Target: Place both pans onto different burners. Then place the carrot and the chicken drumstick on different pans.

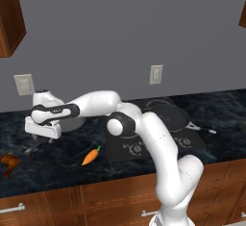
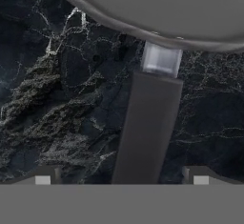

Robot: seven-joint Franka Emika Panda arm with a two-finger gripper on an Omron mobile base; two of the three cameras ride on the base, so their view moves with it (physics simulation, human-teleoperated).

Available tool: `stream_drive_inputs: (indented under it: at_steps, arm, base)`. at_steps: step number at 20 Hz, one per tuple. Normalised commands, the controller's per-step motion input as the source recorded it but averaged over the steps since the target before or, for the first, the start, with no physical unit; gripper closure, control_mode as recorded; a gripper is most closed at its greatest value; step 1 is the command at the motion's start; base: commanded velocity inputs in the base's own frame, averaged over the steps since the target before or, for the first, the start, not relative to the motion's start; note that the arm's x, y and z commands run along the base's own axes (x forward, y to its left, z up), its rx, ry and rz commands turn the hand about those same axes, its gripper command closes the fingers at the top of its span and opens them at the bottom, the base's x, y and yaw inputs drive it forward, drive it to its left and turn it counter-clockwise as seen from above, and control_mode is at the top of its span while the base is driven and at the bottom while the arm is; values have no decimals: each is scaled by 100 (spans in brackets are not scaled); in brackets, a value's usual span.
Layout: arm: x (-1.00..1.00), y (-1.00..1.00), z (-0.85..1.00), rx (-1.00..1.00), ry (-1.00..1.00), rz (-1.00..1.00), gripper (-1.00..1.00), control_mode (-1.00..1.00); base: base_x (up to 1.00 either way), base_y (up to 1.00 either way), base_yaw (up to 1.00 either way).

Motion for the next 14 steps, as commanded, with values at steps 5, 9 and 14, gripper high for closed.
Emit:
stream_drive_inputs:
  at_steps: [5,9,14]
  arm:
    - [0,0,-11,0,0,0,-100,-100]
    - [0,4,-3,0,0,0,100,-100]
    - [0,0,0,0,0,0,100,-100]
  base:
    - [0,0,0]
    - [0,0,0]
    - [0,0,0]
